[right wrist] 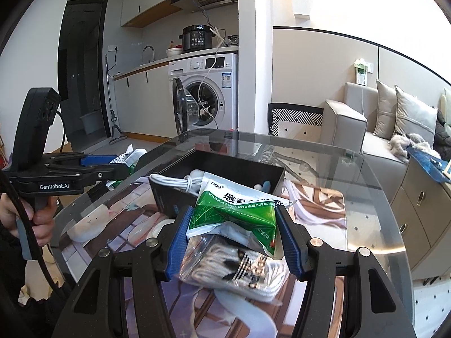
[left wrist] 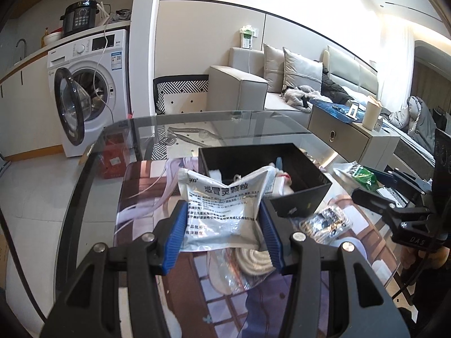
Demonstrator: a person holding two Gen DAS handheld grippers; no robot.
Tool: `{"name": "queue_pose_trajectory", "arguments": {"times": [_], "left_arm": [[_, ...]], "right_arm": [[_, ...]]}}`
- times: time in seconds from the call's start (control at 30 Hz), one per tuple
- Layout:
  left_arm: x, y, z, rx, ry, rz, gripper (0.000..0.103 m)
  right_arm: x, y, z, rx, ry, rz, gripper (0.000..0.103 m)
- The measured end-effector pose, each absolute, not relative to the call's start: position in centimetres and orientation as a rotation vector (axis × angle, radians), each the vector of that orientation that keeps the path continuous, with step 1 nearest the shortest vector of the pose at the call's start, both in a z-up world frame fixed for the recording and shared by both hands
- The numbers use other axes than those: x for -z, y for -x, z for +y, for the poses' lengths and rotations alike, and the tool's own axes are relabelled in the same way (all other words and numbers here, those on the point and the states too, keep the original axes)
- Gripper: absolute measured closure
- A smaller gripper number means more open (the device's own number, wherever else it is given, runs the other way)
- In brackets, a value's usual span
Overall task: Organize soft objects
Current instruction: 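Carry the white sachet and green packet over the black box with both grippers, then open both grippers to drop the sachet and green packet into the box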
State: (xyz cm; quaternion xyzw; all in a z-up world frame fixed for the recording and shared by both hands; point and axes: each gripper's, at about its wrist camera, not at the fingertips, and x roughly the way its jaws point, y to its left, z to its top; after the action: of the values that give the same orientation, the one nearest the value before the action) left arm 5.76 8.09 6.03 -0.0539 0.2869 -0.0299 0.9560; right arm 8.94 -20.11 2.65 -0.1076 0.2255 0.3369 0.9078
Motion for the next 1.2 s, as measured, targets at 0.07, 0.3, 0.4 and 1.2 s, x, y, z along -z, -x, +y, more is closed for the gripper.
{"name": "queue_pose_trajectory", "arguments": {"times": [0.07, 0.3, 0.4, 1.2], "left_arm": [[-6.2, -6.4, 8.0, 0.065, 0.113, 0.583, 0.053], [-6.9, -8.6, 7.1, 0.082, 0.1, 0.582, 0.053], [-7.0, -9.6, 6.7, 0.083, 0.094, 0.586, 0.053], [-5.0, -16.0, 5.6, 0.067, 0.095, 0.668, 0.053]], "right_arm": [[-2.7, -9.4, -19.7, -0.693, 0.229, 0.466, 0.044], [-2.5, -11.2, -18.3, -0.685, 0.255, 0.474, 0.044], [-2.3, -12.0, -17.7, -0.688, 0.268, 0.482, 0.044], [-0.9, -15.9, -14.5, -0.721, 0.359, 0.5, 0.044]]}}
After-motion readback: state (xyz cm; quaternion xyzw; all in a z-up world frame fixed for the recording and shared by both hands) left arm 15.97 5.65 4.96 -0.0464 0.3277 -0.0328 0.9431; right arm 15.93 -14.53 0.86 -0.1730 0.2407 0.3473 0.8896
